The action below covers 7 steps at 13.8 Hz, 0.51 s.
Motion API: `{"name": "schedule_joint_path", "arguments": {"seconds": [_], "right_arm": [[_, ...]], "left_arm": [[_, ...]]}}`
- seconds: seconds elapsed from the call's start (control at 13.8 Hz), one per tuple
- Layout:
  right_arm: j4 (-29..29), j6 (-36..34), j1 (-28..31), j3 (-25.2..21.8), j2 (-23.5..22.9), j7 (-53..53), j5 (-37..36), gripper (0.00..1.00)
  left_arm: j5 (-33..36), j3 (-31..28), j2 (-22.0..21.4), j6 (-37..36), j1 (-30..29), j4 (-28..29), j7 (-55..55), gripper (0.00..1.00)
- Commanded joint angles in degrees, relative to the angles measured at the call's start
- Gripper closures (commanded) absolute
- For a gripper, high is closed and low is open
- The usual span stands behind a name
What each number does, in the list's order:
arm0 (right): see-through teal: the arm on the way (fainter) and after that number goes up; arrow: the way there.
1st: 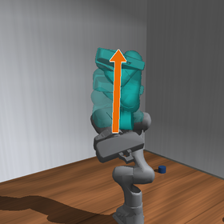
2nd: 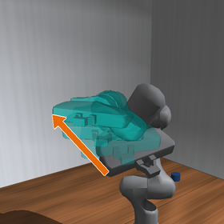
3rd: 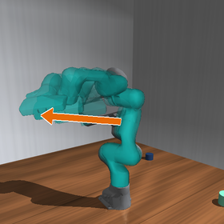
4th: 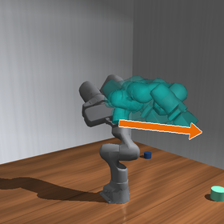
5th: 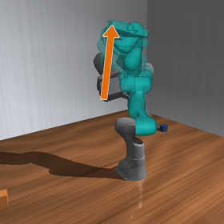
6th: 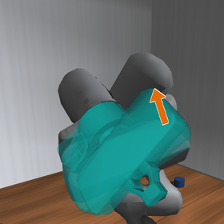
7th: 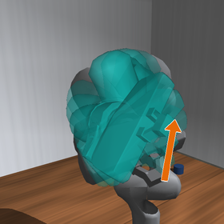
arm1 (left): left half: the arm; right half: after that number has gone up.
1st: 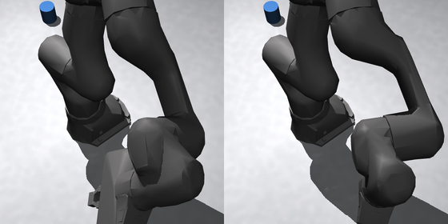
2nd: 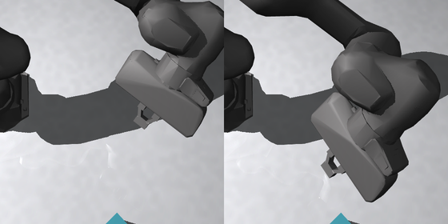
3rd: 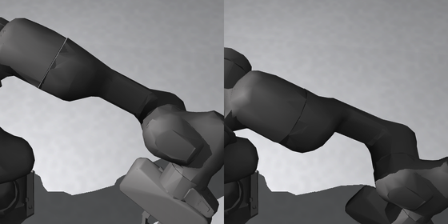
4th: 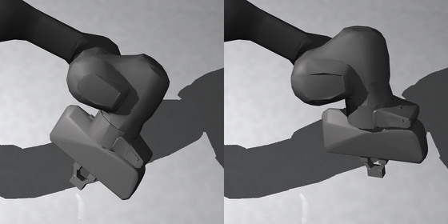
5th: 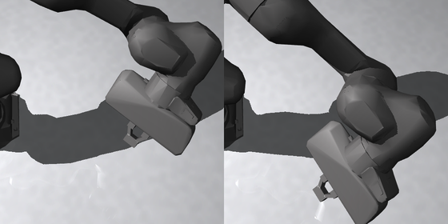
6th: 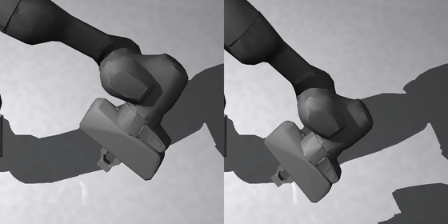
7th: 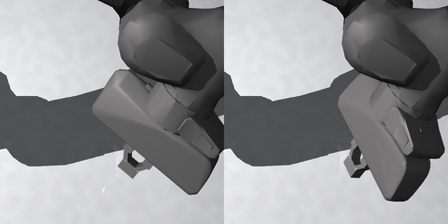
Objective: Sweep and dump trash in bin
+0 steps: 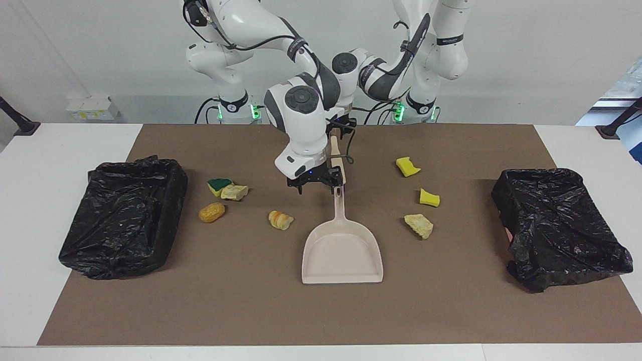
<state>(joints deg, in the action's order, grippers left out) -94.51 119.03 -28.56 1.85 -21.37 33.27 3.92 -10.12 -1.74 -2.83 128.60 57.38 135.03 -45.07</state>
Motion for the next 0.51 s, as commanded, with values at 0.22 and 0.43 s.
{"name": "schedule_joint_path", "arguments": {"seconds": [0.22,0.43], "right_arm": [[-4.28,5.85,-1.23,-0.09,-0.07,0.83,4.87,0.00],[-3.93,7.44,-2.64,-0.09,-1.13,1.45,4.78,0.06]], "left_arm": [[-0.78,-1.33,-2.09,-3.97,0.36,0.68,0.42,1.00],[0.97,-1.69,-4.54,-11.77,-2.52,-0.64,2.61,1.00]]}}
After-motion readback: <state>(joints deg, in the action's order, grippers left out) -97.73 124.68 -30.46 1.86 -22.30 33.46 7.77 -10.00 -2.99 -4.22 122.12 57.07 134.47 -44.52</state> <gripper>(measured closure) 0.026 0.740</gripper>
